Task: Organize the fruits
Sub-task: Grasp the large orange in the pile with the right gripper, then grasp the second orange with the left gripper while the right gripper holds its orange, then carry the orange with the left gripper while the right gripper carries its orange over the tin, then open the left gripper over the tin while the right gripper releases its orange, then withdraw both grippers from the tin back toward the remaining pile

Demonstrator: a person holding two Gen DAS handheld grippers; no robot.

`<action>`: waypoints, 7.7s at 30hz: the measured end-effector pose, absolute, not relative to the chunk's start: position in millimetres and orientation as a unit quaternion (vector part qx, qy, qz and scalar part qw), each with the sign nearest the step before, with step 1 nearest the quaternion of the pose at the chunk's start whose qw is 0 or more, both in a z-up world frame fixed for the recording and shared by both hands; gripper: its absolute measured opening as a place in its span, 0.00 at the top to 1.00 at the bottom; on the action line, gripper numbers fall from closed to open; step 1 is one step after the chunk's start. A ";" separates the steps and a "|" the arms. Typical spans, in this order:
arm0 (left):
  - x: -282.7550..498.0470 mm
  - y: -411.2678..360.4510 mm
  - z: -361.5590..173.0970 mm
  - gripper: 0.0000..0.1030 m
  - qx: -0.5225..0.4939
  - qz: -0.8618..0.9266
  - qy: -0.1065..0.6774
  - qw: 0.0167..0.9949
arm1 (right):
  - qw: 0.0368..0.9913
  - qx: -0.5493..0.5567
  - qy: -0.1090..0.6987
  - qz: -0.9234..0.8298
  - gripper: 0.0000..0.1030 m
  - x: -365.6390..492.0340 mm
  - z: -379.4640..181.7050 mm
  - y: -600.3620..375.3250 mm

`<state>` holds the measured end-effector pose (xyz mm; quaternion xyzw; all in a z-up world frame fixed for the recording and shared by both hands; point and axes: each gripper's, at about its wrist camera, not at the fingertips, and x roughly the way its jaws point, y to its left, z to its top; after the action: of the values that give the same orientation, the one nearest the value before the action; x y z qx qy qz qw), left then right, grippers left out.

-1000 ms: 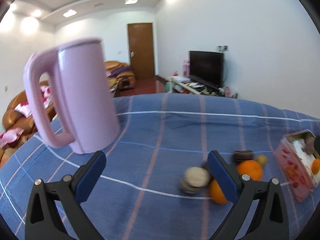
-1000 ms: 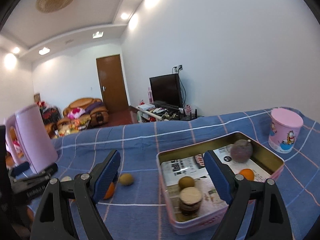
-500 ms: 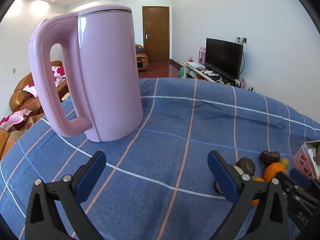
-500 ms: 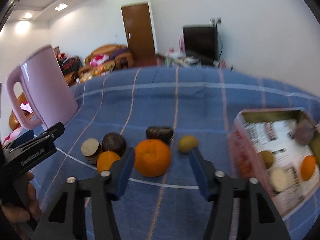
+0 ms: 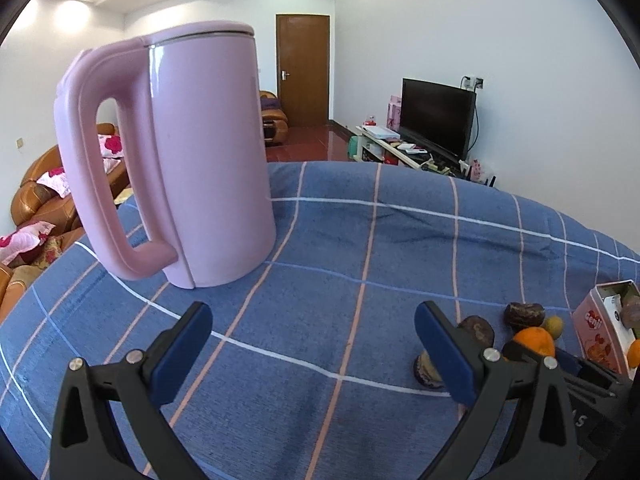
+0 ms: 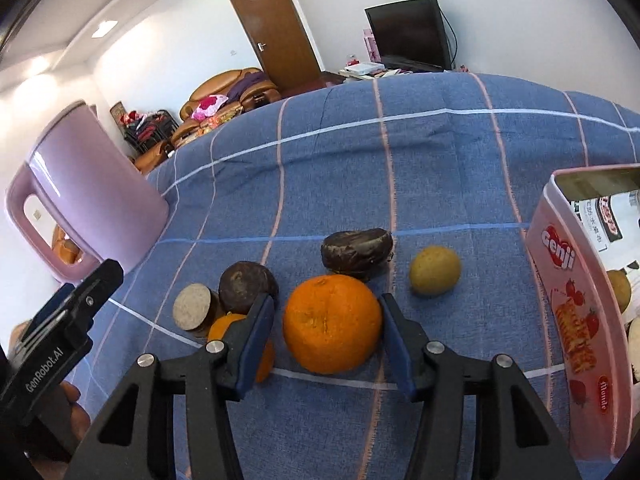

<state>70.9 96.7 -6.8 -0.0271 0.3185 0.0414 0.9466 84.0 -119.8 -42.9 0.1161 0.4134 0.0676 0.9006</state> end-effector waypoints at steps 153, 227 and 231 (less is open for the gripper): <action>21.3 -207.1 -0.2 0.53 0.017 -0.172 0.289 0.942 | 0.941 0.098 0.318 -0.057 0.51 -3.0 -10.8 -372.1; 8.6 -30.5 5.0 0.00 0.001 -0.047 0.238 0.970 | 0.975 0.082 0.145 -0.148 0.15 -54.4 21.7 -241.2; 15.1 -16.7 3.8 0.00 -0.002 -0.041 0.244 0.969 | 0.976 0.079 0.148 -0.138 0.15 -45.6 21.5 -226.9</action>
<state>15.1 -16.7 3.8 -0.0022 0.2435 -0.0409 0.9690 -45.6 -226.9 21.5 0.0795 0.1482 -0.1382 0.9760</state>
